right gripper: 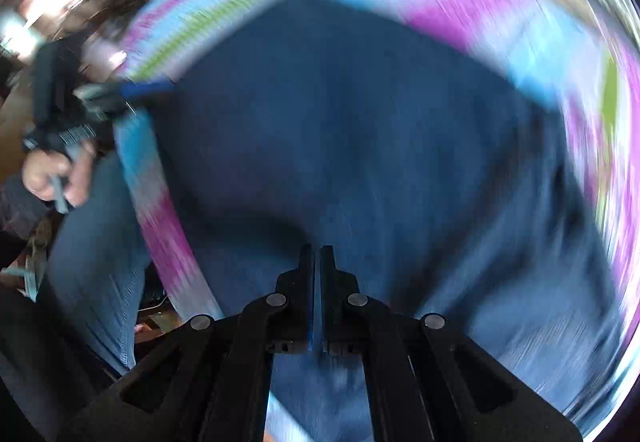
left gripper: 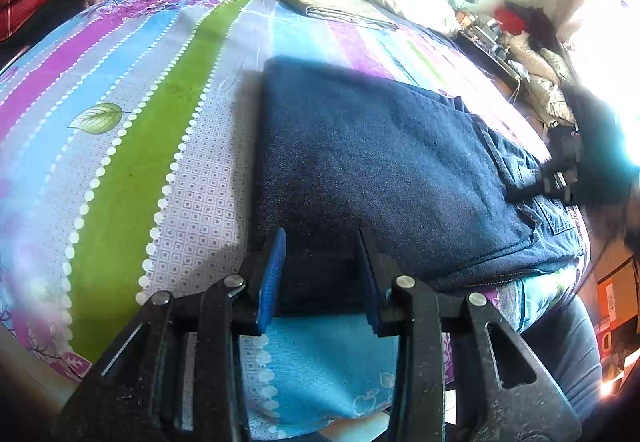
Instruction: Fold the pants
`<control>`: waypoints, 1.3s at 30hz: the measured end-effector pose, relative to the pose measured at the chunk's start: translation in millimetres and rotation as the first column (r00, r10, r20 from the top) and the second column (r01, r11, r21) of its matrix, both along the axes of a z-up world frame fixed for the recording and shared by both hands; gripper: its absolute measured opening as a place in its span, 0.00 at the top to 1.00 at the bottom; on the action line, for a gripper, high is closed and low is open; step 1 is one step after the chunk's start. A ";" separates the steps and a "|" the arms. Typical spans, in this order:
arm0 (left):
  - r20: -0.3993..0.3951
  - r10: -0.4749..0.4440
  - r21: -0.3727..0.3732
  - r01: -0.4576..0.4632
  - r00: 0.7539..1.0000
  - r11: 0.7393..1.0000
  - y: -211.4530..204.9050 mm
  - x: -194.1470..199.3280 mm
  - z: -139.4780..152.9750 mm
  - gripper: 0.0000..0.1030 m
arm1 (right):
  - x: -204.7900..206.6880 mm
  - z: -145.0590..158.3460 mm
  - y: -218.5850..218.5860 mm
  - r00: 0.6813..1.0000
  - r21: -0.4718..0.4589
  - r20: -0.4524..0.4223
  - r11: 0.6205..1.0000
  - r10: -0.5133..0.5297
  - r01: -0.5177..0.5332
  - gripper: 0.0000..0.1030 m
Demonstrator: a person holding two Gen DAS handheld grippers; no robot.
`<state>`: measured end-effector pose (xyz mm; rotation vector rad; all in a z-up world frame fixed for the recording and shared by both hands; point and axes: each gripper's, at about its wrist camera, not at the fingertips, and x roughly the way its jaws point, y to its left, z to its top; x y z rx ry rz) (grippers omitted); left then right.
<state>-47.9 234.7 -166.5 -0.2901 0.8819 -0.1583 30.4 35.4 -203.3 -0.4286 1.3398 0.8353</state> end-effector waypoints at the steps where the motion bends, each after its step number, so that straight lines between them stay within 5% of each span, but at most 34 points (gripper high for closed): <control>1: 0.000 -0.002 -0.003 0.002 1.000 1.000 0.1 0.1 -0.9 0.65 | -6.3 -3.2 -9.1 0.999 0.037 0.022 0.999 -0.023 0.022 0.99; 7: -0.010 0.006 -0.002 -0.006 1.000 1.000 1.8 4.1 -1.8 0.65 | -15.4 18.8 -37.2 0.979 0.195 0.074 0.965 -0.191 0.174 0.94; 11: -0.004 0.009 0.003 -0.009 1.000 1.000 1.3 3.9 -3.3 0.65 | -22.1 -0.5 -57.2 0.965 0.223 0.050 0.945 -0.257 0.240 0.93; 14: -0.018 0.020 0.036 -0.019 1.000 0.999 -1.8 4.6 3.9 0.65 | -32.3 21.1 -65.9 0.947 0.266 0.131 0.931 -0.293 0.252 0.71; 15: -0.016 0.024 0.041 -0.024 1.000 0.999 -1.7 4.4 9.0 0.65 | -38.8 30.4 -76.0 0.932 0.311 0.156 0.912 -0.327 0.268 0.59; 19: 0.009 0.062 -0.002 -0.062 0.998 0.998 8.9 9.0 23.0 0.65 | -53.4 36.9 -131.7 0.832 0.328 0.238 0.847 -0.502 0.418 0.58; 25: -0.027 0.205 -0.053 -0.206 0.978 0.977 50.8 27.9 14.9 0.65 | -75.8 22.7 -217.7 0.712 0.326 0.210 0.734 -0.670 0.596 0.58; 29: -0.101 0.211 -0.085 -0.220 0.972 0.972 64.9 39.9 -4.9 0.65 | -96.9 20.4 -239.8 0.673 0.351 0.247 0.712 -0.697 0.608 0.58; 33: -0.071 0.227 -0.062 -0.231 0.971 0.971 65.3 41.7 -7.6 0.65 | -104.9 26.1 -238.2 0.615 0.315 0.380 0.722 -0.691 0.616 0.58; 36: -0.009 0.273 0.068 -0.271 0.962 0.960 61.2 41.5 -6.0 0.63 | -107.8 27.3 -235.4 0.565 0.251 0.498 0.733 -0.658 0.632 0.58; 39: 0.039 0.274 0.158 -0.277 0.961 0.948 55.3 41.9 -11.6 0.54 | -108.8 24.2 -238.5 0.555 0.182 0.557 0.743 -0.618 0.644 0.58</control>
